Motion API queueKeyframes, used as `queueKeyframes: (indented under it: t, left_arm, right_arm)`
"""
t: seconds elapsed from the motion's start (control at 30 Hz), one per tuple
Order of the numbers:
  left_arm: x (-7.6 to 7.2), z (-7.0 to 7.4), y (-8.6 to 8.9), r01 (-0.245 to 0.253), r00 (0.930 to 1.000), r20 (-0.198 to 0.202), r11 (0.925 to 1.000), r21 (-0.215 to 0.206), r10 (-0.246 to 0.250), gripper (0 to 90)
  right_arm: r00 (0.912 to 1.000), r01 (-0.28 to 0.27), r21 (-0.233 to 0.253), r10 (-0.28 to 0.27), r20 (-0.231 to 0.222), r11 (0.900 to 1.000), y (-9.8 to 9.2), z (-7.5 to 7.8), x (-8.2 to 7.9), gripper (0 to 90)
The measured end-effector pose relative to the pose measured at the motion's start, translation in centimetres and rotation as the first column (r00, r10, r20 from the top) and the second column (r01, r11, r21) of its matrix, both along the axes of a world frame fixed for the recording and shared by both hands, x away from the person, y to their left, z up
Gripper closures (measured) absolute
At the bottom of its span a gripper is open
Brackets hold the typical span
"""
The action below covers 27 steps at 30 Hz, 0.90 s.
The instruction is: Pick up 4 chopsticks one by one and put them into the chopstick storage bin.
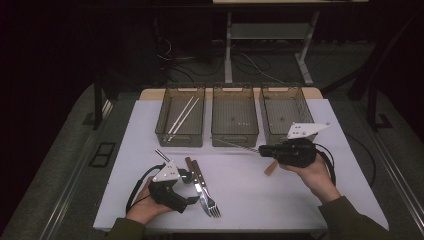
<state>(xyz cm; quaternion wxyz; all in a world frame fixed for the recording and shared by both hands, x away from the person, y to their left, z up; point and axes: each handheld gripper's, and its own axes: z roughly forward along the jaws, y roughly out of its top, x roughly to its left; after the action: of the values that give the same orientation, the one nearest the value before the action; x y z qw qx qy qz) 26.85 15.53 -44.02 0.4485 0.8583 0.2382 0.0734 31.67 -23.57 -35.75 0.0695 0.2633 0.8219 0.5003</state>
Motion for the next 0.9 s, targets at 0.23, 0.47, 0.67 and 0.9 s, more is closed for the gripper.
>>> queueKeyframes:
  t: [0.23,0.47,0.67,0.9]
  left_arm:
    - [0.0,0.0,-0.1,0.005,1.0,-0.002,1.0,-0.002,-0.005,0.0]
    - [0.0,0.0,-0.1,-0.001,1.0,-0.001,1.0,-0.003,0.001,0.0]
    - [0.1,-0.1,-0.2,-0.005,1.0,-0.005,1.0,-0.003,0.005,0.0]
    - [0.1,0.0,-0.2,0.0,1.0,-0.002,1.0,-0.004,0.0,0.0]
  right_arm:
    - [0.999,0.043,0.031,-0.043,0.012,0.999,0.9,0.9,2.1,84.8]
    - [0.9975,0.068,0.02,-0.069,0.017,0.997,3.0,1.7,4.5,84.8]
    - [0.9967,0.08,-0.005,-0.08,0.011,0.997,5.4,2.4,6.4,84.8]
    - [0.9945,0.104,-0.033,-0.103,0.017,0.994,8.7,3.0,8.6,84.8]
